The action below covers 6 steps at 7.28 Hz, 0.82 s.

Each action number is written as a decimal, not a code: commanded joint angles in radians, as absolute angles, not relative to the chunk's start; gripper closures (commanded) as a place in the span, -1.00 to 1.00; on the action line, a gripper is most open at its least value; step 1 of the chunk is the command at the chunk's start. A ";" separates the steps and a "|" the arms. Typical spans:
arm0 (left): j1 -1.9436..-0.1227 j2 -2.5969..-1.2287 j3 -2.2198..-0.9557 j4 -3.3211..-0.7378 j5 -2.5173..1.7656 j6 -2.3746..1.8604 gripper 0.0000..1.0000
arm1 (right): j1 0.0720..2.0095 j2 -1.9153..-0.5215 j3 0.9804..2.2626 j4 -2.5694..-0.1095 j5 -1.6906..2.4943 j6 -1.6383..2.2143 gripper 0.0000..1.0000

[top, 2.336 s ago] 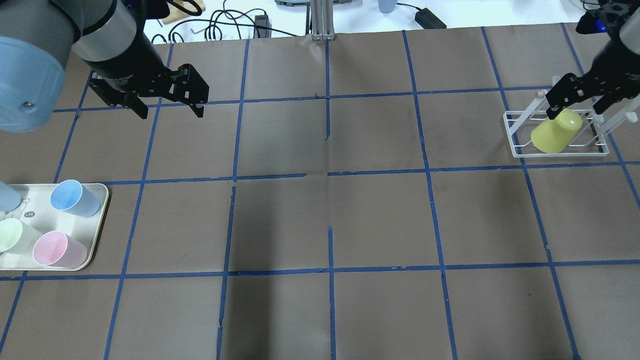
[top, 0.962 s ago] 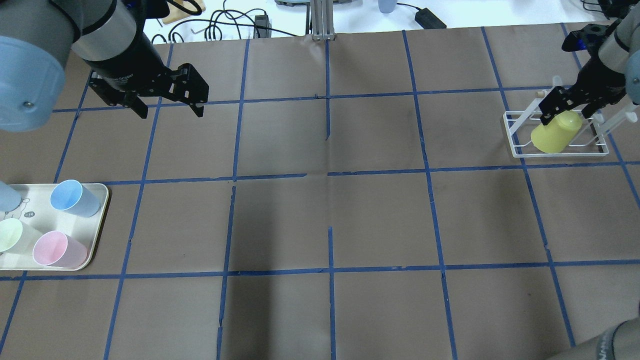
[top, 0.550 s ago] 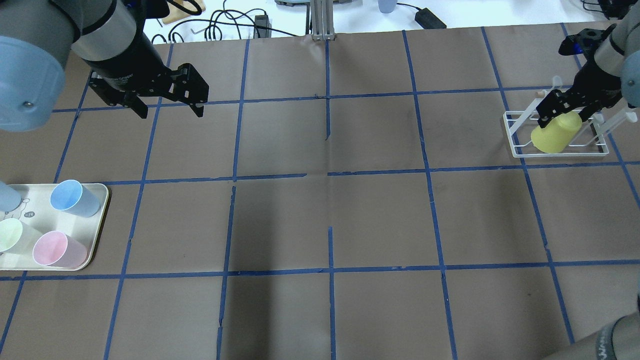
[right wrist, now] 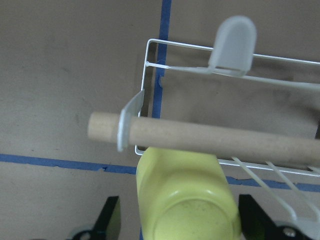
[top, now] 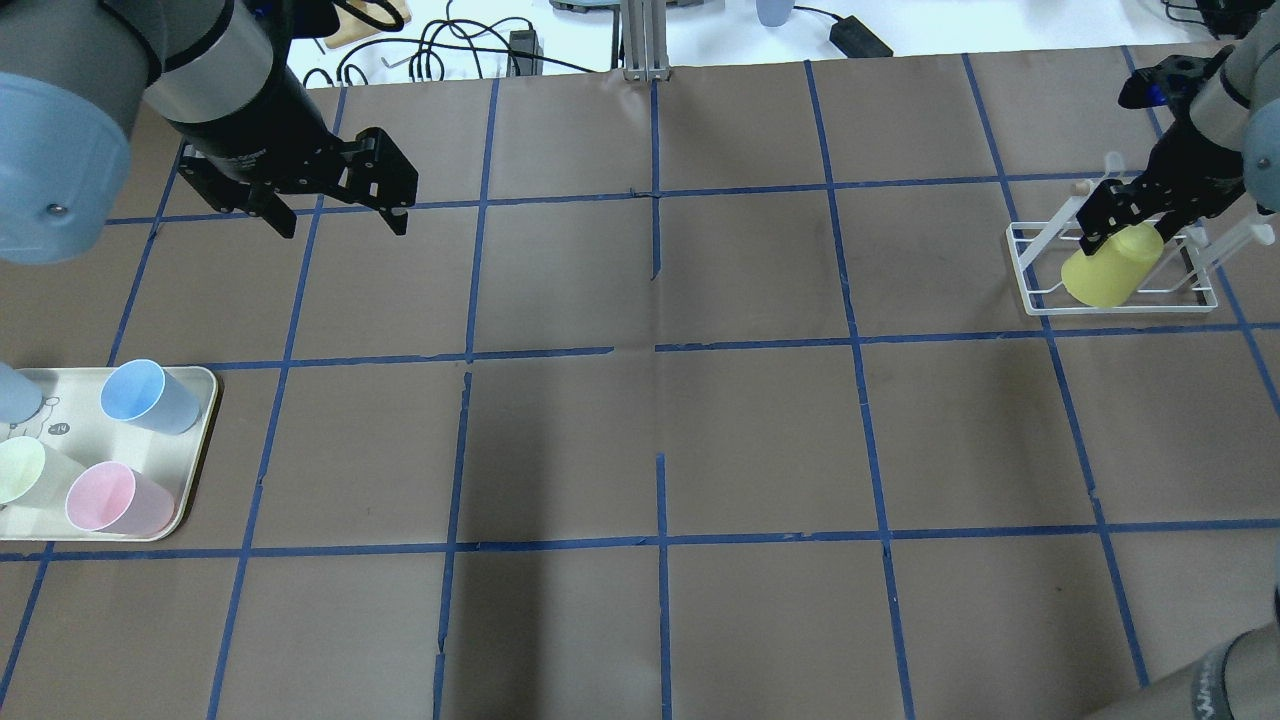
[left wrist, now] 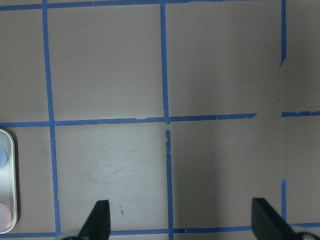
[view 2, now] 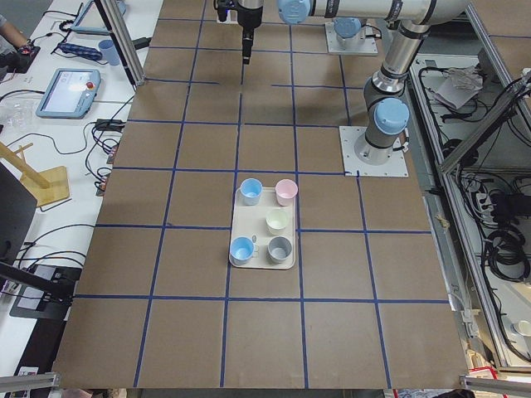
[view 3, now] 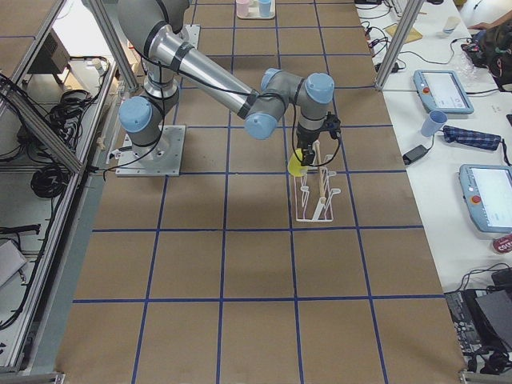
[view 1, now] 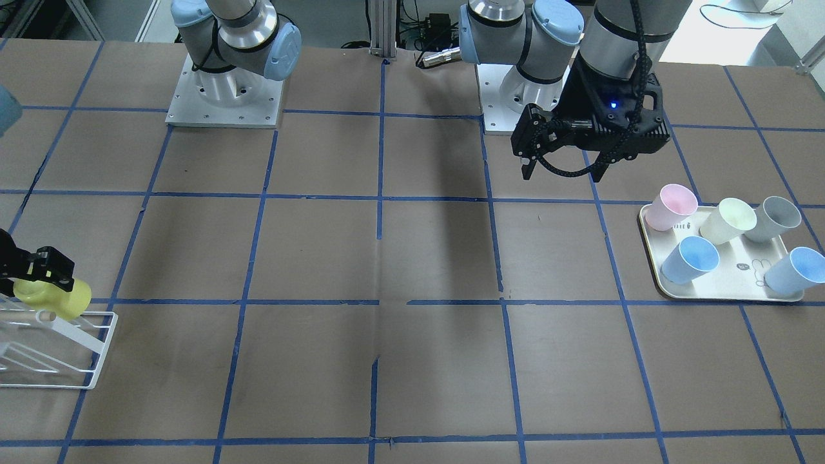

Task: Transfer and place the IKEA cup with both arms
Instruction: 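Lower the right gripper around the yellow cup's base and close it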

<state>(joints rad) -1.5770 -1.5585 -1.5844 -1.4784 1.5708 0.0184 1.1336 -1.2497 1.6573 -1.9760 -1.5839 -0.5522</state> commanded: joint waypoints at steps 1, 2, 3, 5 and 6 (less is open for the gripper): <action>-1.577 -1.559 -1.585 -1.479 1.571 0.018 -1.00 | 1.134 -1.250 1.652 -1.971 -1.588 -0.552 0.06; -1.577 -1.559 -1.585 -1.479 1.571 0.018 -1.00 | 1.134 -1.252 1.651 -1.967 -1.589 -0.552 0.26; -1.577 -1.559 -1.585 -1.477 1.571 0.018 -1.00 | 1.134 -1.252 1.651 -1.967 -1.592 -0.552 0.47; -1.577 -1.559 -1.585 -1.477 1.569 0.018 -1.00 | 1.134 -1.262 1.646 -1.965 -1.598 -0.558 0.55; -1.577 -1.559 -1.585 -1.479 1.569 0.018 -1.00 | 1.134 -1.276 1.637 -1.964 -1.641 -0.561 0.59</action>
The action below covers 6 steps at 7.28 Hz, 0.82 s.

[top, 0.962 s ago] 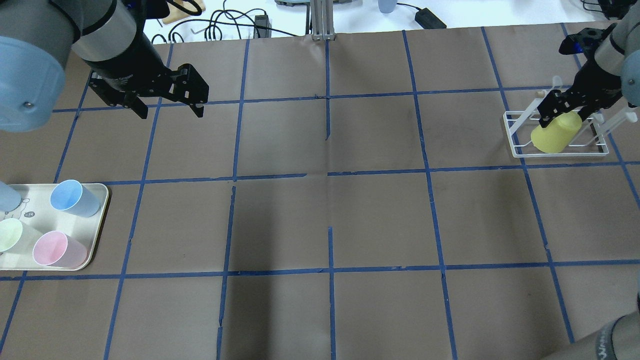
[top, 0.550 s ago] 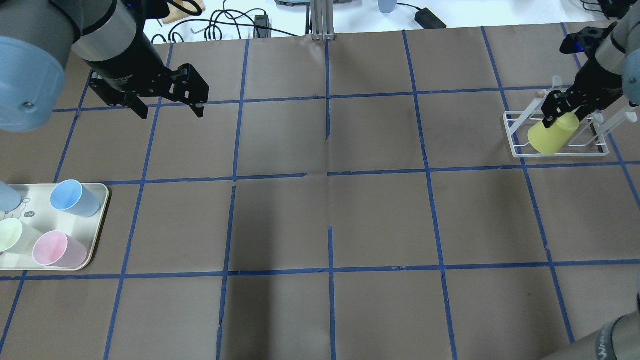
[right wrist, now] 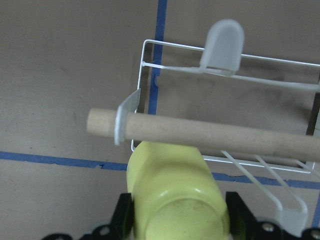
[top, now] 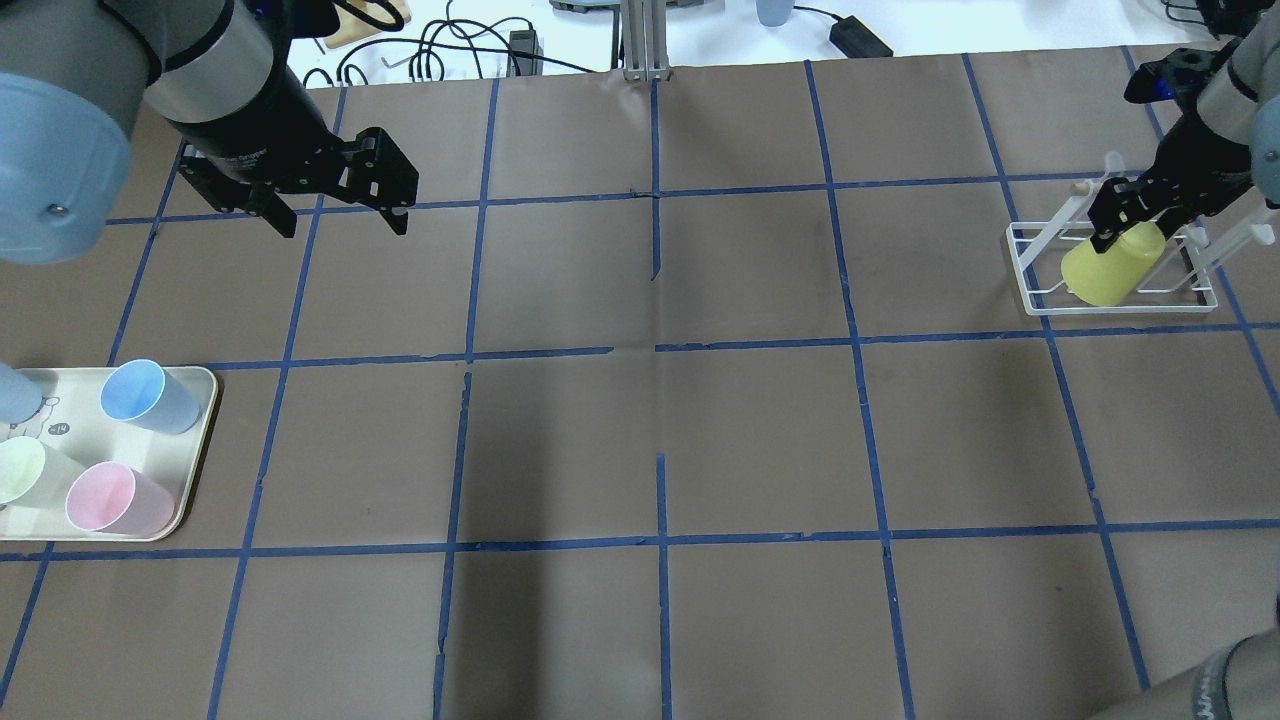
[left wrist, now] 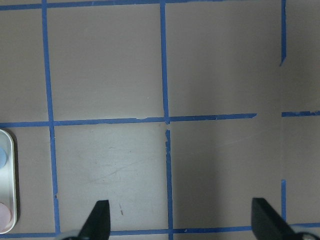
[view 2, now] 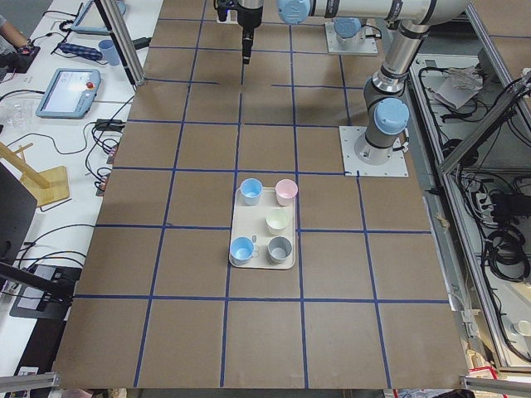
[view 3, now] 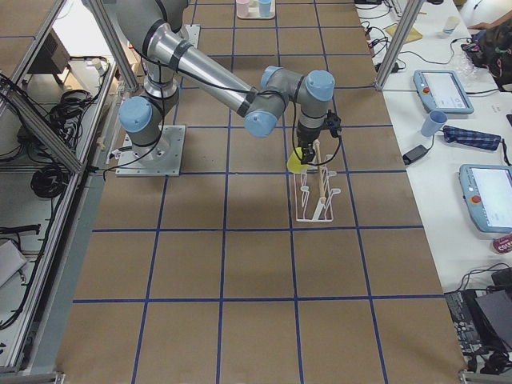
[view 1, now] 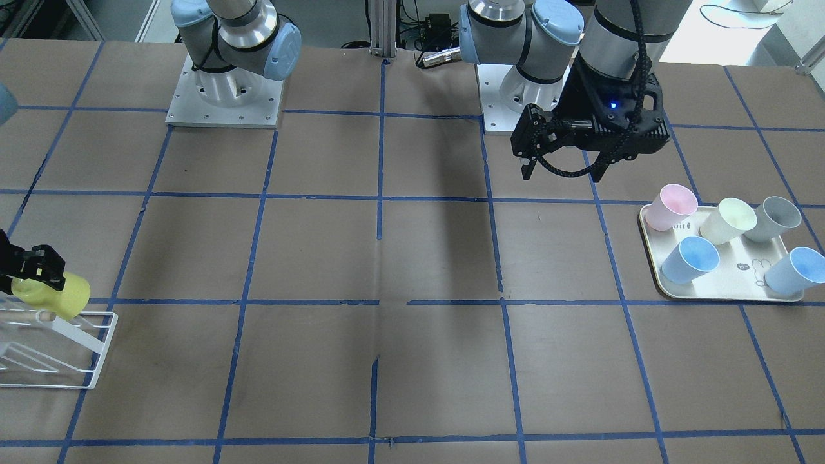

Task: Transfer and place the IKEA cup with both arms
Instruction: 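Lift the yellow cup off the rack with the right gripper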

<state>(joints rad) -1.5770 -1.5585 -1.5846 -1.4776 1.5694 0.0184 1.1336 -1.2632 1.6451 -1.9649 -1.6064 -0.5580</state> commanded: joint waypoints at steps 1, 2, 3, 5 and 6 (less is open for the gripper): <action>-1.577 -1.559 -1.586 -1.477 1.569 0.018 -1.00 | 1.134 -1.290 1.619 -1.929 -1.649 -0.563 0.62; -1.575 -1.559 -1.586 -1.479 1.568 0.018 -1.00 | 1.134 -1.308 1.591 -1.878 -1.649 -0.563 0.62; -1.575 -1.559 -1.586 -1.477 1.568 0.018 -1.00 | 1.135 -1.325 1.566 -1.824 -1.648 -0.563 0.62; -1.575 -1.559 -1.586 -1.479 1.569 0.018 -1.00 | 1.137 -1.373 1.543 -1.764 -1.651 -0.563 0.62; -1.575 -1.559 -1.586 -1.477 1.568 0.018 -1.00 | 1.140 -1.400 1.542 -1.740 -1.646 -0.564 0.62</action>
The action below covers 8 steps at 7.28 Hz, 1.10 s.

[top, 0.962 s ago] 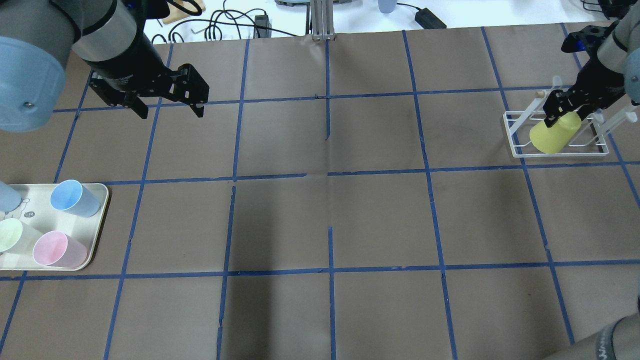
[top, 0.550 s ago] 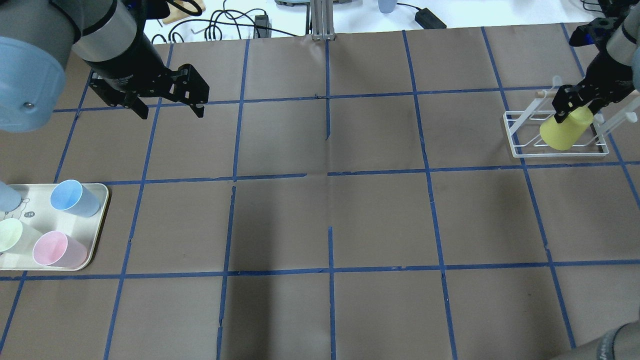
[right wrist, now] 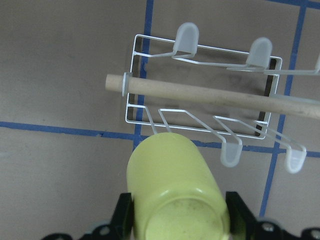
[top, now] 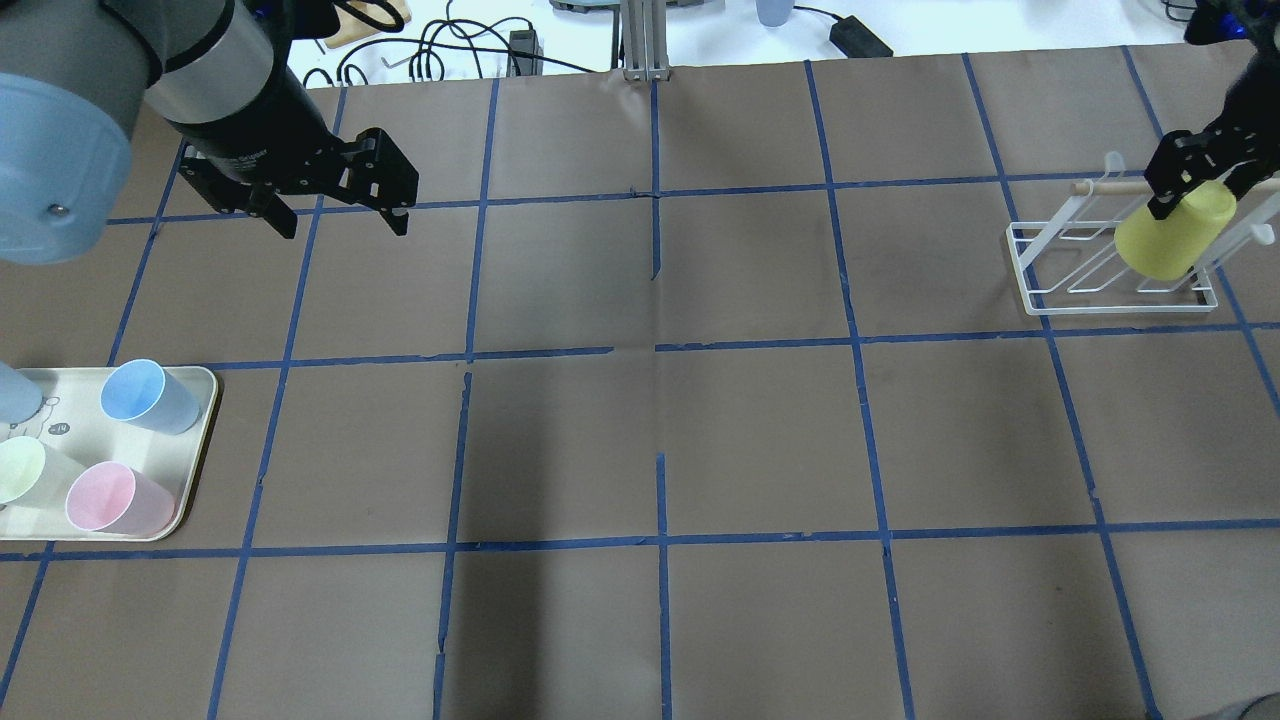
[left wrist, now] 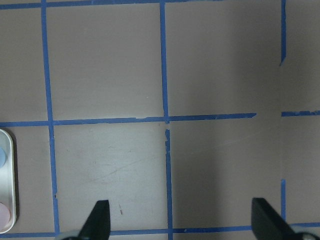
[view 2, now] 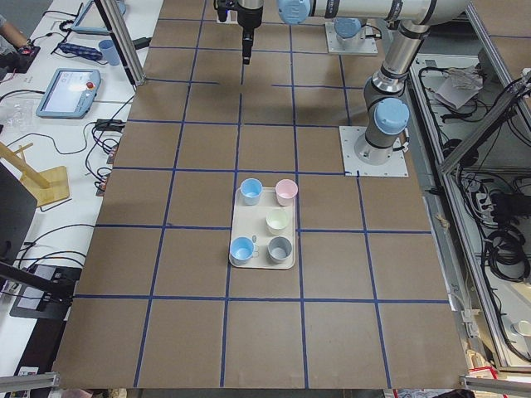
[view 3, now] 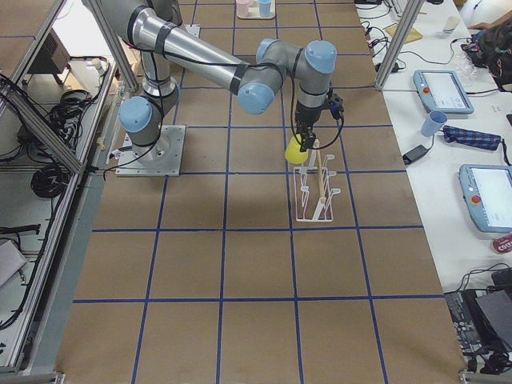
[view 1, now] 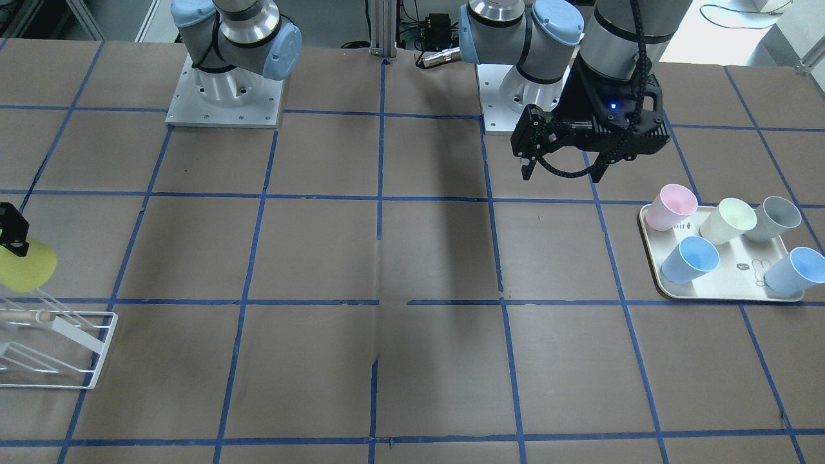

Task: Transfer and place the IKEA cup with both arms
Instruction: 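Lift the yellow cup off the rack with the right gripper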

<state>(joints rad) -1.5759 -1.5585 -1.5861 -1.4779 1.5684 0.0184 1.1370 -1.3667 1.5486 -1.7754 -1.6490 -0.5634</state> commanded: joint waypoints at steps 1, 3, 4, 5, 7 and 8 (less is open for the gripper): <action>-1.575 -1.559 -1.589 -1.477 1.566 0.018 -1.00 | 1.153 -1.457 1.546 -1.674 -1.610 -0.572 0.68; -1.568 -1.559 -1.591 -1.479 1.556 0.017 -1.00 | 1.196 -1.529 1.546 -1.521 -1.354 -0.571 0.69; -1.554 -1.557 -1.591 -1.483 1.543 0.017 -1.00 | 1.200 -1.538 1.546 -1.429 -1.168 -0.569 0.70; -1.525 -1.554 -1.591 -1.491 1.454 0.015 -1.00 | 1.203 -1.540 1.546 -1.349 -0.982 -0.566 0.70; -1.416 -1.542 -1.597 -1.573 1.196 0.017 -1.00 | 1.302 -1.534 1.563 -1.341 -0.760 -0.560 0.73; -1.364 -1.540 -1.606 -1.619 1.051 0.020 -1.00 | 1.357 -1.534 1.577 -1.338 -0.611 -0.554 0.76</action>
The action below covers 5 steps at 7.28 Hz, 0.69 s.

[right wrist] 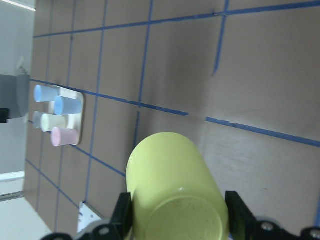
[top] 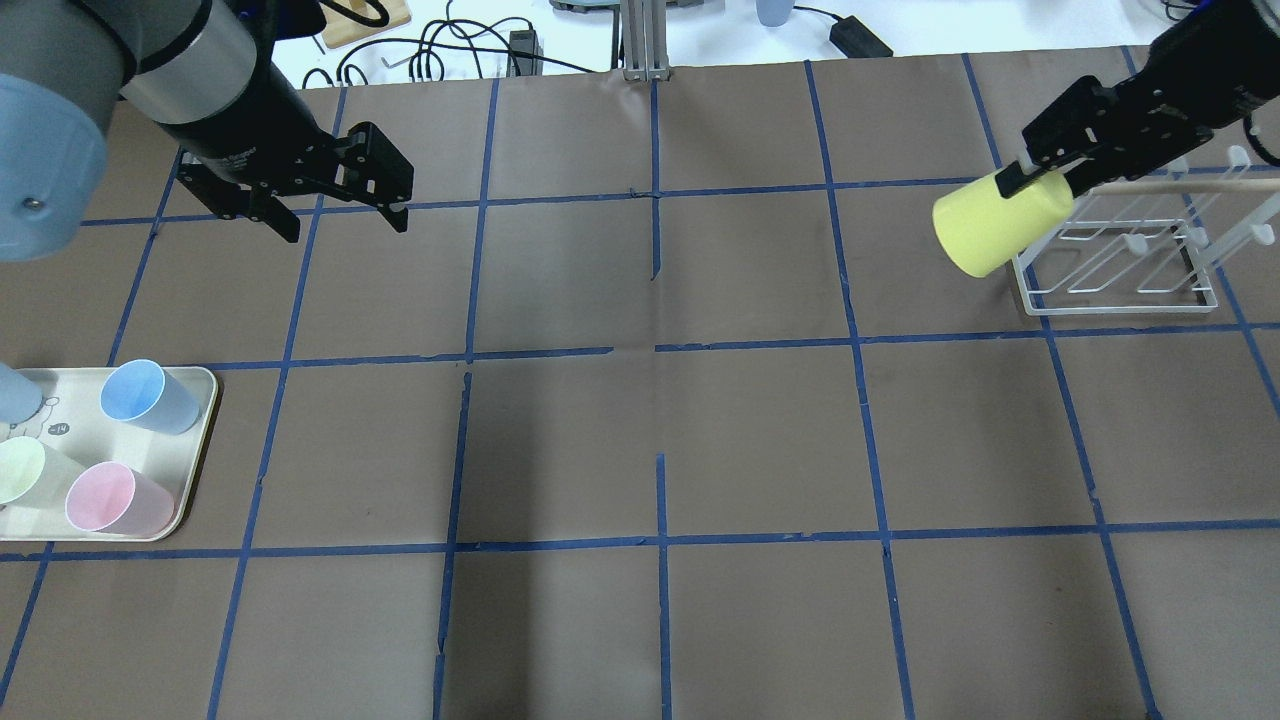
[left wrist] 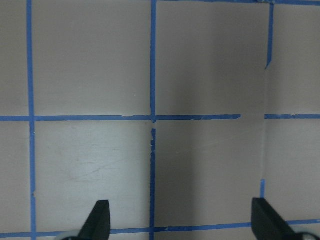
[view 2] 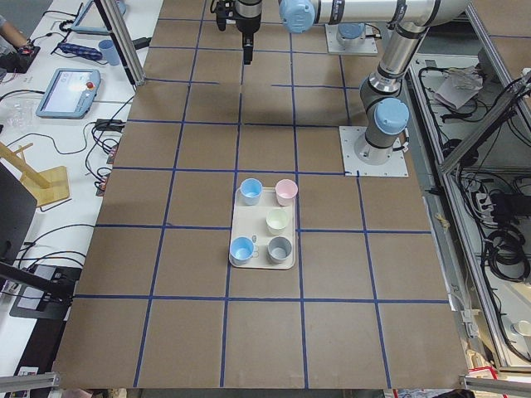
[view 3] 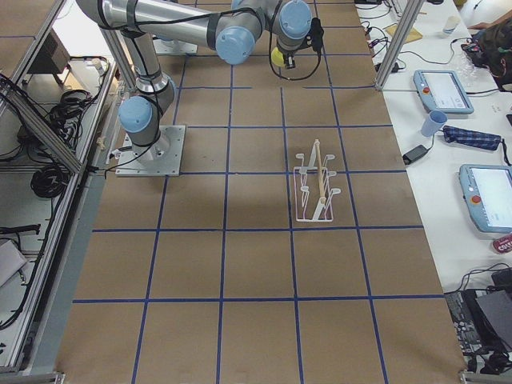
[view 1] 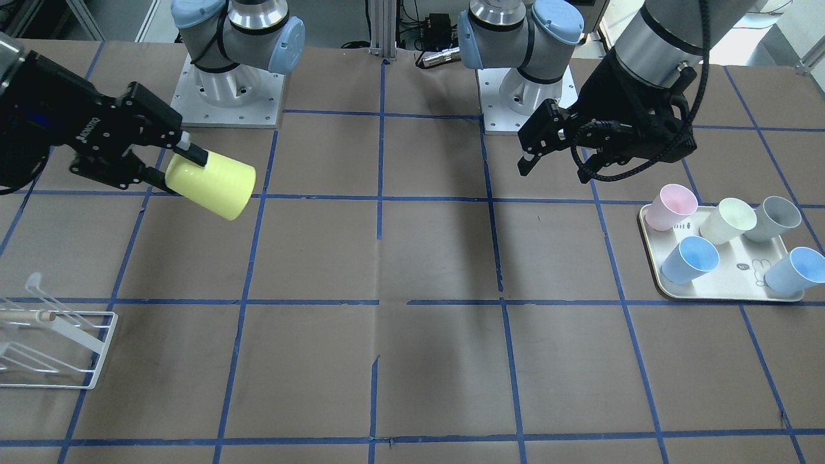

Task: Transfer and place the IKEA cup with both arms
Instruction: 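Lift the yellow cup off the rack with the right gripper, then carry the yellow cup toward the left gripper while the left arm reaches to meet it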

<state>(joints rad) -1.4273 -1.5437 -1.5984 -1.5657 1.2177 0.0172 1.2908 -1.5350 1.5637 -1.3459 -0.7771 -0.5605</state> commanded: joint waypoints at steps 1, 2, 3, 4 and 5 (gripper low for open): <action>-1.339 -1.539 -1.644 -1.624 0.914 0.023 -1.00 | 1.371 -1.534 1.598 -1.324 -0.495 -0.529 0.76; -1.336 -1.536 -1.696 -1.623 0.785 0.029 -1.00 | 1.373 -1.537 1.627 -1.275 -0.356 -0.526 0.76; -1.333 -1.536 -1.738 -1.611 0.694 0.032 -1.00 | 1.376 -1.539 1.676 -1.255 -0.256 -0.526 0.75; -1.330 -1.537 -1.764 -1.608 0.605 0.032 -1.00 | 1.377 -1.540 1.740 -1.226 -0.151 -0.525 0.75; -1.325 -1.539 -1.790 -1.608 0.512 0.032 -1.00 | 1.403 -1.539 1.781 -1.224 -0.096 -0.525 0.75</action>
